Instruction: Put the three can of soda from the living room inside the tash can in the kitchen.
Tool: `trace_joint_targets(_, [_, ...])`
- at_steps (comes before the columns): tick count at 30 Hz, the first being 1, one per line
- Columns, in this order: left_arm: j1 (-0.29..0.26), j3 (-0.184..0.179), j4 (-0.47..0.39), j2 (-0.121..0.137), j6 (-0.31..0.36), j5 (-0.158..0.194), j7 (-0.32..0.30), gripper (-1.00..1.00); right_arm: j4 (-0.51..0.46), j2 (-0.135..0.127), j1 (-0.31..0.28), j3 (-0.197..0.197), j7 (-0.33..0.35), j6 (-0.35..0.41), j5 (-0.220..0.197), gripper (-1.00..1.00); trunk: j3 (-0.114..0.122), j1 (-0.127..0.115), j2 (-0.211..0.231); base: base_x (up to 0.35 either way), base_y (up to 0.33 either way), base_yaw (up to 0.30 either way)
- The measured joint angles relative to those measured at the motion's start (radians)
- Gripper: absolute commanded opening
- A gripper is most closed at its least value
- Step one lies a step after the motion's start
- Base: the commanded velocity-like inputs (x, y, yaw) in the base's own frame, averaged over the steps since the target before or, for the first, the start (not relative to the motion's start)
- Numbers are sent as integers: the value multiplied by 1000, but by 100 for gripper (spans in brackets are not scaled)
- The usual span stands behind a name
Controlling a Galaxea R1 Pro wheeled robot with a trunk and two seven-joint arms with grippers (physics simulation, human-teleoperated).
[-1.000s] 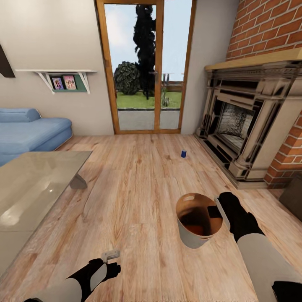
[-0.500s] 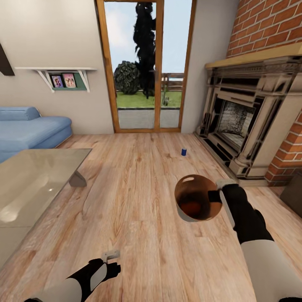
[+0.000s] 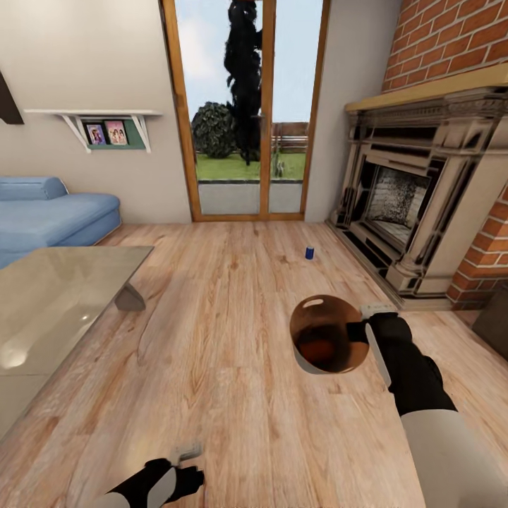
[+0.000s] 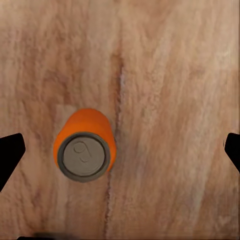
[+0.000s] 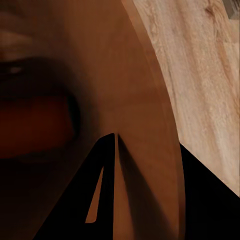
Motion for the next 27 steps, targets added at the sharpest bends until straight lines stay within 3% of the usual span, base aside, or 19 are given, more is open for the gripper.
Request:
trace_joint_targets(4, [7, -1, 0, 0, -2, 0, -9, 100, -2, 28, 5, 3, 2, 0, -33, -100, 0, 0, 0, 0, 0, 38])
trace_joint_targets(6, [8, 0, 0, 0, -4, 0, -10, 100, -3, 33, 6, 3, 1, 0, -20, -100, 0, 0, 0, 0, 0, 112])
trace_joint_targets(9, [9, 0, 0, 0, -5, 0, -11, 100, -3, 36, 7, 3, -1, 0, 6, -100, 0, 0, 0, 0, 0, 126])
trace_joint_targets(13, [9, 0, 0, 1, -6, 1, -12, 100, -3, 38, 7, 3, 1, 0, -27, -100, 0, 0, 0, 0, 0, 48])
trace_joint_targets(17, [10, 0, 1, 3, -10, 1, -12, 100, -4, 37, 7, 1, -1, 0, 2, -100, -1, 0, 0, 0, 0, 12])
trace_joint_targets(22, [11, 0, 2, 18, -36, 2, -9, 100, -4, 37, 7, 1, 1, 0, -18, -100, -1, 0, 0, 0, 0, 3])
trace_joint_targets(27, [11, 0, 2, 23, -49, 2, -2, 100, -5, 37, 7, 0, -1, 0, -3, -100, -1, 0, 0, 0, 0, 0])
